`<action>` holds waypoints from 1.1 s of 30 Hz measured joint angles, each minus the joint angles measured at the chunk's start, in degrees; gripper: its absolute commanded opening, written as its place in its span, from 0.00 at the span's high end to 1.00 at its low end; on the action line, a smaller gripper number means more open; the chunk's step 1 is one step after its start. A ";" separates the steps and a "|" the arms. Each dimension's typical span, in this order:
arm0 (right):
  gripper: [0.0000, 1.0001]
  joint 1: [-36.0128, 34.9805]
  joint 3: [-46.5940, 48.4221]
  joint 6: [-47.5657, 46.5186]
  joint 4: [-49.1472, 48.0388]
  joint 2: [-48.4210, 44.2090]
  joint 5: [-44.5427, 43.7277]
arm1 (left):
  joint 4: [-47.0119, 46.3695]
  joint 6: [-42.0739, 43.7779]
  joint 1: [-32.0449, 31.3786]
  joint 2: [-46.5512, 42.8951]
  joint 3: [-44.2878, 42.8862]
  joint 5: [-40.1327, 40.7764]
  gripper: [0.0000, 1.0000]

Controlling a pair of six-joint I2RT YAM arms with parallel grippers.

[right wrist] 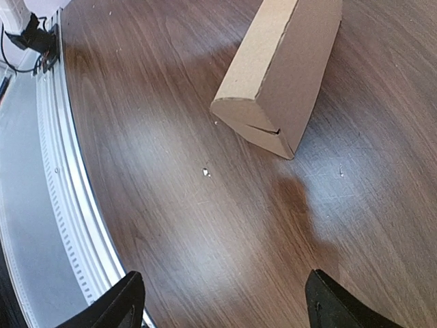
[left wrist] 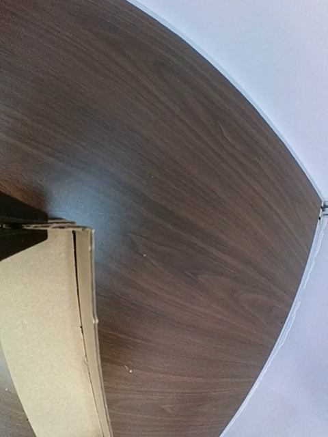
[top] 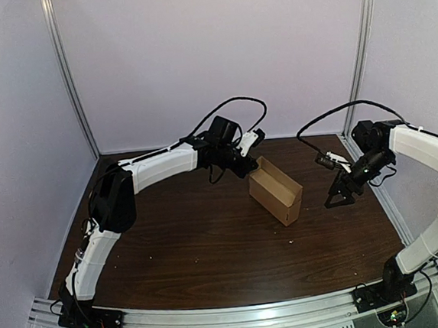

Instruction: Fold the paper box

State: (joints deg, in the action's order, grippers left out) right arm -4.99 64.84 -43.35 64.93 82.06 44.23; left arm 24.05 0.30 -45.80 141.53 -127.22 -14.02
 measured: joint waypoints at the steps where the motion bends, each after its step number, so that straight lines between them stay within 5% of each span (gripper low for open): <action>1: 0.17 -0.46 0.00 -1.44 -0.20 0.63 -0.76 | -0.02 -0.31 0.00 -0.11 0.17 0.00 0.98; 12: 0.21 -7.32 1.44 -10.08 -7.48 13.60 -4.63 | -1.73 -2.99 0.00 -8.20 12.57 0.35 1.00; 21: 0.26 -11.80 1.77 -11.78 -10.62 15.65 -5.29 | -2.10 -3.45 0.00 -11.82 17.77 1.16 1.00; 33: 0.26 -6.73 2.23 -18.18 -4.66 13.75 -6.08 | -3.08 -4.07 0.00 -12.22 18.21 1.38 1.00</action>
State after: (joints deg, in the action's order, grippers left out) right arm -11.73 67.07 -61.54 60.27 95.81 38.15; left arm 20.97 -3.77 -45.80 129.32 -109.01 -12.64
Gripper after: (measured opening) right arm 0.731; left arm 0.027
